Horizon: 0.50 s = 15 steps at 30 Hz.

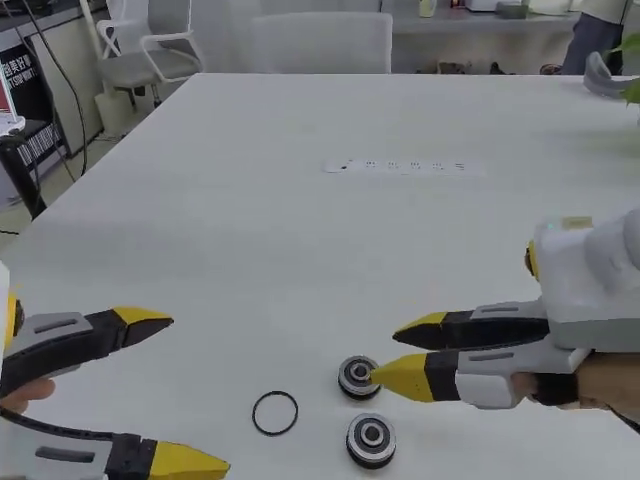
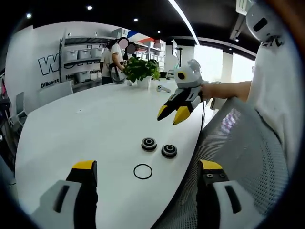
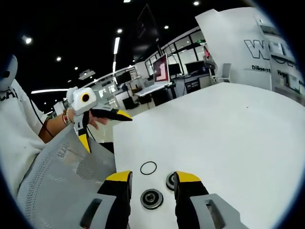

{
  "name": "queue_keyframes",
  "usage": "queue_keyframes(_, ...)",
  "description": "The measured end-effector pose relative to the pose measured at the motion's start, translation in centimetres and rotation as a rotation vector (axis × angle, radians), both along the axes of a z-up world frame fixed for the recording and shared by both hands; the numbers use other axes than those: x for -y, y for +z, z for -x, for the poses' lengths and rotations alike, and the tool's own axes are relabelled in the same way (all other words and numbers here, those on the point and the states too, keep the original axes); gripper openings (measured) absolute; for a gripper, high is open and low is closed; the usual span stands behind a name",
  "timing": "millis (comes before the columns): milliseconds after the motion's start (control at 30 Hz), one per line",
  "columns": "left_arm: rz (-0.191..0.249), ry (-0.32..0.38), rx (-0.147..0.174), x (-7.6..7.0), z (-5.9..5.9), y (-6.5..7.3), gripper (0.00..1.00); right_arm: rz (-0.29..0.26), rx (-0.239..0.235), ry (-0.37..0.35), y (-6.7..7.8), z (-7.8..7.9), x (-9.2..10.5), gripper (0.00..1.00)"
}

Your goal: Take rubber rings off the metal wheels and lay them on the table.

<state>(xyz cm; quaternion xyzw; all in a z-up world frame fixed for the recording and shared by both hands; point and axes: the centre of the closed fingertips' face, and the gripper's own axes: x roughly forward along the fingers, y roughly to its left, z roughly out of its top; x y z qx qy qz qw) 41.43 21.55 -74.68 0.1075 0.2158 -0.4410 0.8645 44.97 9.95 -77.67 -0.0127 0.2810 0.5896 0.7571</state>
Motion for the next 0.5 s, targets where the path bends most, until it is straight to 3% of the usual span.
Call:
queue_keyframes(200, -0.04, -0.092, 0.022, 2.3, -0.1, 0.4, 0.85, 0.034, -0.002, 0.017, -1.0, 0.5, 0.1, 0.33)
queue_keyframes(500, -0.039, -0.177, 0.076, 5.3, -1.3, 1.8, 0.85, 0.045, -0.018, 0.02, -1.7, 0.8, 0.3, 0.31)
